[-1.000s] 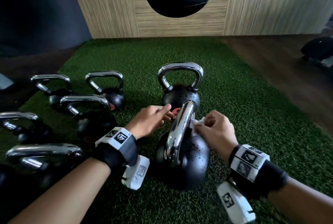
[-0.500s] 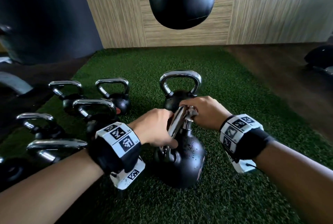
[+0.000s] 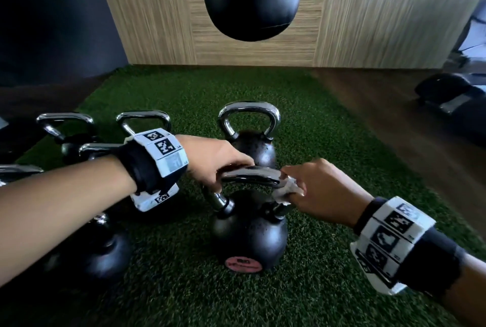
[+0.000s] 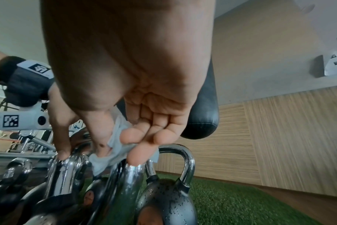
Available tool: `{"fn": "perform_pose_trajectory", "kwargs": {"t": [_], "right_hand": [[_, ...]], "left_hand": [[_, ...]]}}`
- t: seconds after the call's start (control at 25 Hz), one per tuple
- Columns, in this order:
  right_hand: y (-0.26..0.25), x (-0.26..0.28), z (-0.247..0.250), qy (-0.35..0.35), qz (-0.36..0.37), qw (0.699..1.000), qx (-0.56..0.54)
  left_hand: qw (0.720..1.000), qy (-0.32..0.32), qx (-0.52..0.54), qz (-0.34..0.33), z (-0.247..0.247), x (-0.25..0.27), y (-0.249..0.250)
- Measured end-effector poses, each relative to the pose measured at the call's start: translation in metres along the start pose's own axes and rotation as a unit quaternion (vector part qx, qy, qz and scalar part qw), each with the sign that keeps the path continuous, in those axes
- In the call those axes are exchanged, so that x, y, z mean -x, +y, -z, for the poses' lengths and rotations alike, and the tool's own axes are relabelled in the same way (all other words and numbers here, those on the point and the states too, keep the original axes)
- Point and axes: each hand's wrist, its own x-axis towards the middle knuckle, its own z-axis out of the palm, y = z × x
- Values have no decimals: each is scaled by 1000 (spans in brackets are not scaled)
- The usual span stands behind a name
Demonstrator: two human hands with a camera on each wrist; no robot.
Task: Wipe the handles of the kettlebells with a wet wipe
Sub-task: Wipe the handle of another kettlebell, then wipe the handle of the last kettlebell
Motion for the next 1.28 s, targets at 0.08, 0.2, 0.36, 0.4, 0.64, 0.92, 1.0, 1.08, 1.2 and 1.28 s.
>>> {"fn": "perform_pose_trajectory", "kwargs": {"t": [0.08, 0.2, 0.36, 0.4, 0.64, 0.92, 1.0, 1.08, 1.2, 1.28], "right_hand": [[2, 4, 4, -16, -3, 1000, -22], [14, -1, 6, -29, -42, 985, -165], [38, -40, 3, 78, -133, 926, -345], [44, -55, 0, 97, -158, 918, -350], [67, -129, -15, 130, -210, 924, -292], [58, -195, 17, 163, -148, 972, -84], [60, -215, 23, 169, -121, 976, -59], [61, -235, 28, 190, -94, 976, -58], [67, -263, 35, 198, -47, 978, -46], [73, -274, 35, 184, -13, 982, -47]], "left_hand": [[1000, 3, 2, -6, -5, -2, -12], [990, 22, 134, 27, -9, -10, -35], [982, 97, 141, 77, -15, -42, -77], [984, 111, 111, 82, -18, -53, -86], [986, 153, 52, 45, -44, -114, -115], [967, 250, 36, 10, -49, -160, -118], [970, 239, 33, 34, -47, -176, -115], [987, 140, 1, 84, -50, -189, -113], [987, 60, -53, 137, -66, -205, -113], [984, 82, -64, 143, -81, -209, -116]]}}
